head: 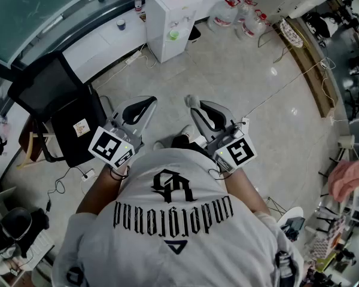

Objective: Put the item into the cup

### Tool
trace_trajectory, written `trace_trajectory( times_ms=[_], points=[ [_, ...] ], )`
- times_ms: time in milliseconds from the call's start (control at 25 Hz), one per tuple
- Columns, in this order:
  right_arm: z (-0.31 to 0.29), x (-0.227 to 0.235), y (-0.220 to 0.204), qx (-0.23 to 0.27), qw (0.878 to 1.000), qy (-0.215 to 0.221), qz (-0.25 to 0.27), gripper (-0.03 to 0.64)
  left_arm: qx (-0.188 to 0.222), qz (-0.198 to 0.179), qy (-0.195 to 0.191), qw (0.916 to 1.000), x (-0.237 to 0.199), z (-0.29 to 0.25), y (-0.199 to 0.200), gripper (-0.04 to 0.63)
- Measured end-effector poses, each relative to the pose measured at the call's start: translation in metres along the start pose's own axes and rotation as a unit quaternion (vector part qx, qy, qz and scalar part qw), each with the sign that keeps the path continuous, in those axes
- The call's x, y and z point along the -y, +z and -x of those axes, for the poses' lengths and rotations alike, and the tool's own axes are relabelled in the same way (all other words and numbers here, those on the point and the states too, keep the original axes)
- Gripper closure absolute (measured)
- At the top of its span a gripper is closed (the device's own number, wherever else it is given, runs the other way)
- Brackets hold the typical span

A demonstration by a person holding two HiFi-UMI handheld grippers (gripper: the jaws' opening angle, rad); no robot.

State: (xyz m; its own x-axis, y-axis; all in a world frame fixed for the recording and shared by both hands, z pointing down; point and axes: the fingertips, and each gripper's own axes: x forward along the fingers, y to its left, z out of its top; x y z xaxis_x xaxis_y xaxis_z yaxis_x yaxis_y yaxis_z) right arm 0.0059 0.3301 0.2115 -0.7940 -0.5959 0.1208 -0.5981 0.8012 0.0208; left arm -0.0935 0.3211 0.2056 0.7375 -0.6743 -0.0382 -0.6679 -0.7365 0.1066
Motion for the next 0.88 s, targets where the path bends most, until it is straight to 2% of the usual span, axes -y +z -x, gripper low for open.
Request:
trace_trajectory(
  times_ms=[600, 880],
  points=[
    [0.01, 0.039, -0.008, 0.007, 1.0, -0.001, -0.001, 0.538, -0.015, 0.007, 0.013, 0.9998, -0.003, -0.034, -0.01, 0.58],
    [0.013, 0.094, -0.014, 0.002, 1.0, -0.004, -0.002, 0.538, -0.03, 0.015, 0.024, 0.9992, -0.013, -0.07, -0.018, 0.581]
  ],
)
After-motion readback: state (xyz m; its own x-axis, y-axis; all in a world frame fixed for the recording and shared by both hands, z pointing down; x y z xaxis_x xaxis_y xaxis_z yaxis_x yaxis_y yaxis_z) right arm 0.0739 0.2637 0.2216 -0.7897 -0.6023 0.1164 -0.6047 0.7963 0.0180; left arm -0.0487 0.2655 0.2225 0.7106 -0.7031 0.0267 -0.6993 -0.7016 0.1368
